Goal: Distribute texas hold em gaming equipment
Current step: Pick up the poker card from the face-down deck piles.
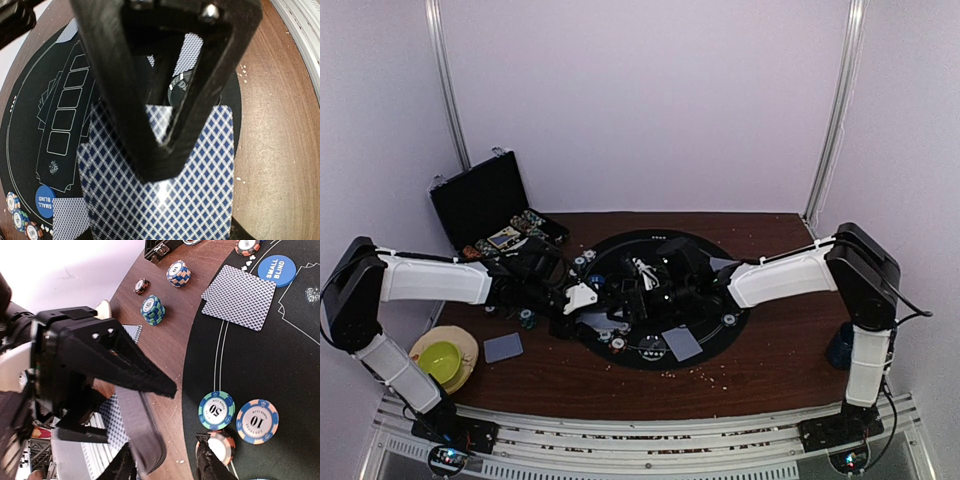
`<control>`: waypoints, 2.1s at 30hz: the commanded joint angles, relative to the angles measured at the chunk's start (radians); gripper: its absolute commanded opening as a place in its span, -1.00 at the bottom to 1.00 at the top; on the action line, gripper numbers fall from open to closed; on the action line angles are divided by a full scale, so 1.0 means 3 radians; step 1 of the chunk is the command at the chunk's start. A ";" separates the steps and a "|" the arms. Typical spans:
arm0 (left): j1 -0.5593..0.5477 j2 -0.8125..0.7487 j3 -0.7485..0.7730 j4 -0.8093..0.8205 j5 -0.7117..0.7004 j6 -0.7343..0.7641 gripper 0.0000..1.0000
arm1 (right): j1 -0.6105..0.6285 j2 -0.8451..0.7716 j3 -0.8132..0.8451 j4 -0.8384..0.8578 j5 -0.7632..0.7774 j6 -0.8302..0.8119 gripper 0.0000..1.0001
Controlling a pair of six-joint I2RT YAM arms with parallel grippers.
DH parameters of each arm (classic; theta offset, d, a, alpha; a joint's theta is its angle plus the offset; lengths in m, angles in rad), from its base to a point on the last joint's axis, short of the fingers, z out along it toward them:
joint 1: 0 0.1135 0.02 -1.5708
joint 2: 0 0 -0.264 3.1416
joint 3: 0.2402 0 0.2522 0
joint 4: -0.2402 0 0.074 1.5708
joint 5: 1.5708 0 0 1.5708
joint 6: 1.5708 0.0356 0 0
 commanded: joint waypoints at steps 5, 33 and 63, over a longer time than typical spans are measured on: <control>0.0003 0.0014 0.0007 0.0087 0.0057 -0.0002 0.03 | -0.0023 -0.0354 -0.0158 -0.0003 -0.0038 0.0012 -0.34; 0.0003 0.0069 0.0016 0.0096 0.0023 -0.0002 0.03 | -0.0146 -0.0593 -0.0480 0.0065 -0.0095 0.0010 -1.00; 0.0006 0.0083 0.0019 0.0096 0.0034 -0.0003 0.03 | -0.0005 0.0231 0.0141 0.0302 -0.0304 0.0334 0.14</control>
